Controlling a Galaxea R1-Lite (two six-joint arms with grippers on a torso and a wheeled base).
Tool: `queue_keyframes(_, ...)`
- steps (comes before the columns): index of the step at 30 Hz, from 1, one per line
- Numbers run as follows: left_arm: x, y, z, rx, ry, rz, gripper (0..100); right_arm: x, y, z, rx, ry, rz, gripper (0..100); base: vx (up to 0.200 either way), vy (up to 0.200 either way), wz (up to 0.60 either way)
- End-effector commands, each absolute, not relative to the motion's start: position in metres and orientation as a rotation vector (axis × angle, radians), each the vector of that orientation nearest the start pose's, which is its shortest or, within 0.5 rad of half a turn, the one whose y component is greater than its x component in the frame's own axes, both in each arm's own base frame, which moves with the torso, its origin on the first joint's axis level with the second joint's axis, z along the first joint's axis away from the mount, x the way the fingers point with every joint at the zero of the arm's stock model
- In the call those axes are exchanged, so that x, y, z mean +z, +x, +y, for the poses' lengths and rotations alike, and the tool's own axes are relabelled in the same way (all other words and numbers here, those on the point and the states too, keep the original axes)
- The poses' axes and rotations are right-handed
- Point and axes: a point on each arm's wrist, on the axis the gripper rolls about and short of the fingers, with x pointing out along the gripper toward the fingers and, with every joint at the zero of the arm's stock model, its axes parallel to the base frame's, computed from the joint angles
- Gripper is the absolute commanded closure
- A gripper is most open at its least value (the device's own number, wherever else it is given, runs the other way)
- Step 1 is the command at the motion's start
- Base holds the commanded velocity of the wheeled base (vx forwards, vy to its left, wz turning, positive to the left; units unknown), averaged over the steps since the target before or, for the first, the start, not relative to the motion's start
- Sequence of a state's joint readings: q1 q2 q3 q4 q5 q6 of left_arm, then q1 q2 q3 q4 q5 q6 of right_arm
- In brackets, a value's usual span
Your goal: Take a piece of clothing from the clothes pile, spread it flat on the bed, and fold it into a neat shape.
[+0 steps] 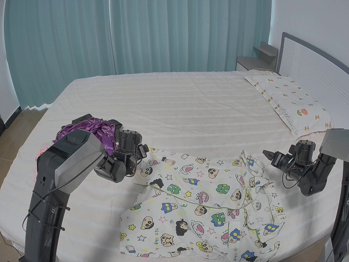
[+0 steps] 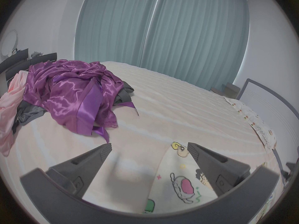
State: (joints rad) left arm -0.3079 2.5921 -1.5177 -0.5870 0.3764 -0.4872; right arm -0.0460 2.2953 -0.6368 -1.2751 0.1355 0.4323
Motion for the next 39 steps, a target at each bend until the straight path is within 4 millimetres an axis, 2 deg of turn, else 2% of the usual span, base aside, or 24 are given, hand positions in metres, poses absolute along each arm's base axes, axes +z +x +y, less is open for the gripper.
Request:
queue_keyframes(1, 0.008, 0.492, -0.123, 0.219, -0.32, 0.43, 0, 0.008, 0.322, -0.032, 0.015, 0.488, 0.472, 0, 0.0, 0.0, 0.0)
queue_keyframes(7, 0.02, 0.475, -0.116, 0.227, -0.374, 0.486, 0, -0.006, 0.292, -0.04, 0.085, 0.482, 0.589, 0, 0.0, 0.0, 0.0)
queue_keyframes(12, 0.045, 0.429, -0.11, 0.125, -0.514, 0.584, 0, -0.019, 0.267, -0.052, 0.143, 0.464, 0.669, 0, 0.0, 0.0, 0.0)
queue_keyframes(16, 0.056, 0.399, -0.106, 0.102, -0.61, 0.598, 0, -0.023, 0.252, -0.057, 0.205, 0.479, 0.704, 0, 0.0, 0.0, 0.0)
queue_keyframes(17, 0.056, 0.398, -0.106, 0.102, -0.615, 0.599, 0, -0.023, 0.252, -0.057, 0.207, 0.479, 0.705, 0, 0.0, 0.0, 0.0)
queue_keyframes(18, 0.055, 0.38, -0.106, 0.075, -0.665, 0.621, 0, -0.03, 0.248, -0.057, 0.221, 0.474, 0.73, 0, 0.0, 0.0, 0.0)
queue_keyframes(20, 0.05, 0.364, -0.105, 0.056, -0.684, 0.641, 0, -0.036, 0.246, -0.055, 0.235, 0.446, 0.753, 0, 0.0, 0.0, 0.0)
queue_keyframes(21, 0.05, 0.363, -0.105, 0.055, -0.686, 0.642, 0, -0.036, 0.246, -0.055, 0.238, 0.442, 0.753, 0, 0.0, 0.0, 0.0)
queue_keyframes(22, 0.044, 0.35, -0.108, 0.044, -0.692, 0.655, 0, -0.041, 0.244, -0.053, 0.252, 0.417, 0.771, 0, 0.0, 0.0, 0.0)
queue_keyframes(24, 0.037, 0.338, -0.112, 0.034, -0.726, 0.653, 0, -0.048, 0.246, -0.052, 0.259, 0.402, 0.785, 0, 0.0, 0.0, 0.0)
queue_keyframes(29, 0.033, 0.331, -0.113, 0.013, -0.813, 0.596, 0, -0.053, 0.252, -0.052, 0.263, 0.398, 0.784, 0, 0.0, 0.0, 0.0)
queue_keyframes(38, 0.031, 0.328, -0.113, 0.017, -0.855, 0.595, 0, -0.06, 0.263, -0.046, 0.293, 0.385, 0.789, 0, 0.0, 0.0, 0.0)
queue_keyframes(39, 0.031, 0.328, -0.114, 0.016, -0.863, 0.599, 0, -0.06, 0.265, -0.046, 0.295, 0.385, 0.786, 100, 0.0, 0.0, 0.0)
